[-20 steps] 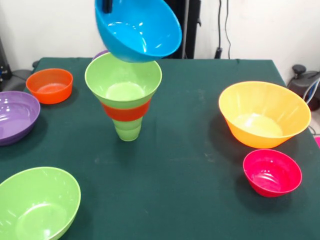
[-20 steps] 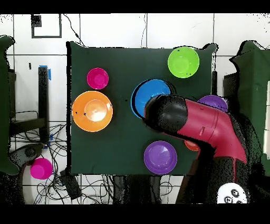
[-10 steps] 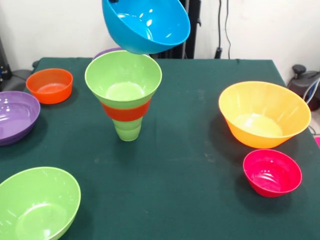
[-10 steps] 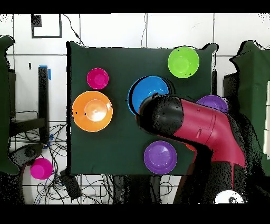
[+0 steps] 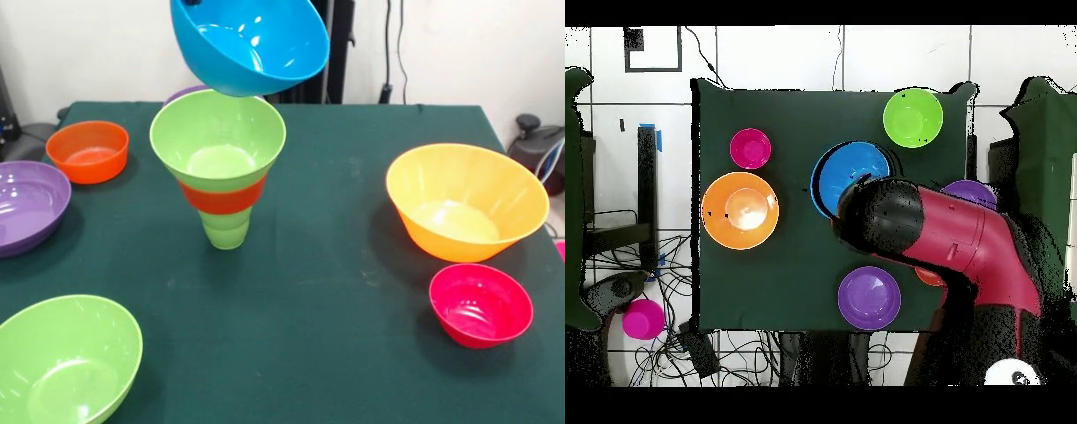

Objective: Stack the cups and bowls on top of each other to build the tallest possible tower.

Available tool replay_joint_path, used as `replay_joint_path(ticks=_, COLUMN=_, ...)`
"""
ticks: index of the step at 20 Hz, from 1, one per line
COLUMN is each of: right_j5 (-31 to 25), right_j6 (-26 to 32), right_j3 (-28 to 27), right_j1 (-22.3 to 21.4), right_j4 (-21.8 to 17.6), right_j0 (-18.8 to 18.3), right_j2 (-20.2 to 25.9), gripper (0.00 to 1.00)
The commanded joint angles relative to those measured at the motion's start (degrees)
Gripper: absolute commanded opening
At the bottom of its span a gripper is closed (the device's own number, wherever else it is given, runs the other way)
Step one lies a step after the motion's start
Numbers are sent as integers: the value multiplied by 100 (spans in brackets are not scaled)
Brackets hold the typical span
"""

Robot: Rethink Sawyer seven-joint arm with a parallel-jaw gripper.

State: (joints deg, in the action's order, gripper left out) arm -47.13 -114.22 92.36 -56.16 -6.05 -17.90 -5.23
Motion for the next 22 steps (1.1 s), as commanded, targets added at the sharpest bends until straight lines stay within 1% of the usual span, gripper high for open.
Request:
replay_joint_path(ticks=1, right_j5=-26, right_j6=988, right_j3=428, right_j1=134, right_j4=-111, right_j0=-250, right_j2=800, gripper=0)
replay_joint_path(ticks=3, right_j5=56, right_j6=1011, right_j3=522, right_j1=136, right_j4=-76, right_j0=-338, right_j2=887, gripper=0)
replay_joint_path(ticks=7, right_j5=173, right_j6=1049, right_j3=576, right_j1=139, right_j4=-129, right_j0=-462, right_j2=1040, gripper=0)
replay_joint_path(ticks=11, right_j5=215, right_j6=1021, right_j3=686, right_j1=76, right_j4=-184, right_j0=-520, right_j2=1134, gripper=0)
replay_joint_path(ticks=15, right_j5=190, right_j6=809, right_j3=610, right_j1=86, right_j4=-316, right_j0=-436, right_j2=1086, gripper=0)
replay_joint_path(ticks=22, right_j5=162, right_j6=575, right_j3=534, right_j1=139, right_j4=-341, right_j0=-306, right_j2=1109, gripper=0)
